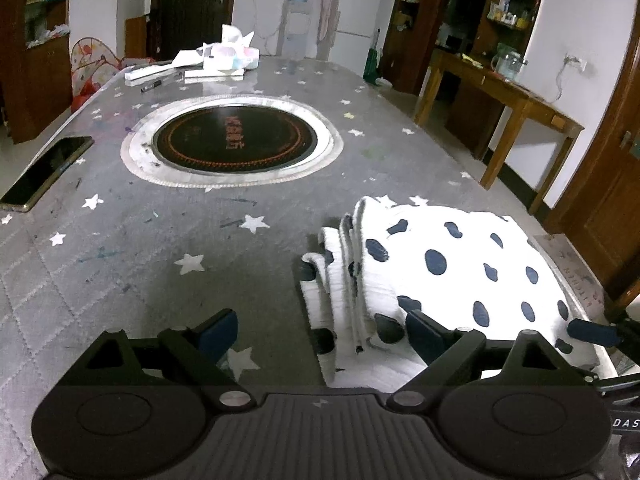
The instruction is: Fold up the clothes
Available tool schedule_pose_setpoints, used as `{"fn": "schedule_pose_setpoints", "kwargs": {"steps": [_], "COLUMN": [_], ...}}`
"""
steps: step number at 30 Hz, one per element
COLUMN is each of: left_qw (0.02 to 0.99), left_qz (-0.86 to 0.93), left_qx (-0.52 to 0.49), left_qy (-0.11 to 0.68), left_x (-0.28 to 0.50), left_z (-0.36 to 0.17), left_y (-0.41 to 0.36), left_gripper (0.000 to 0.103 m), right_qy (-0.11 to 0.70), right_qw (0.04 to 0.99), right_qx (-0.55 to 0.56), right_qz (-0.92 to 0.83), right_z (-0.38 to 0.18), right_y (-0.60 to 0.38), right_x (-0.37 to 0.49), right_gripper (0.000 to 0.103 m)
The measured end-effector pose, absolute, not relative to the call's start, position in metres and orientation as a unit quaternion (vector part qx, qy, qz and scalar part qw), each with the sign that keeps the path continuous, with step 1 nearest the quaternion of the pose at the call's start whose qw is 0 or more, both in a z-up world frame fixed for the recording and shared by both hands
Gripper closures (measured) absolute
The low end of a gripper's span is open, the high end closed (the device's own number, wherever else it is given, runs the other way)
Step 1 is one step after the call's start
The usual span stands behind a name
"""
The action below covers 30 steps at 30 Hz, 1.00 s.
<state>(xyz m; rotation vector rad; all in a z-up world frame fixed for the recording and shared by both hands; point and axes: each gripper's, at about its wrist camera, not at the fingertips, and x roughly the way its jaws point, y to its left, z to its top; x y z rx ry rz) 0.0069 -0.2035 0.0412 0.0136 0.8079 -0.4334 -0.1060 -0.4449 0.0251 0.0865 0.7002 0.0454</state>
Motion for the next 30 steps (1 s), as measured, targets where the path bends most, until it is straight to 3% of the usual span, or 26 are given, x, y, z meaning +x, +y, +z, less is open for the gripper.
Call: {"fn": "schedule_pose_setpoints", "kwargs": {"steps": [9, 30], "left_qw": [0.900, 0.909], "left_qz": [-0.225, -0.260], "left_qx": [0.007, -0.003], "left_qy": [0.372, 0.326], "left_x": [-0.013, -0.064], "left_z": [0.045, 0.056], "left_y": [-0.198, -0.185], "left_gripper": [0.000, 0.000], "right_qy": [0.320, 0.236], "right_qw": [0.947, 0.970], "right_qx": [0.037, 0.045], "right_qz": [0.007, -0.036], "right_z": [0.029, 0.047], "right_y": [-0.436, -0.415], "right_x": [-0.125, -0.164], "right_gripper": [0.001, 0.000]}}
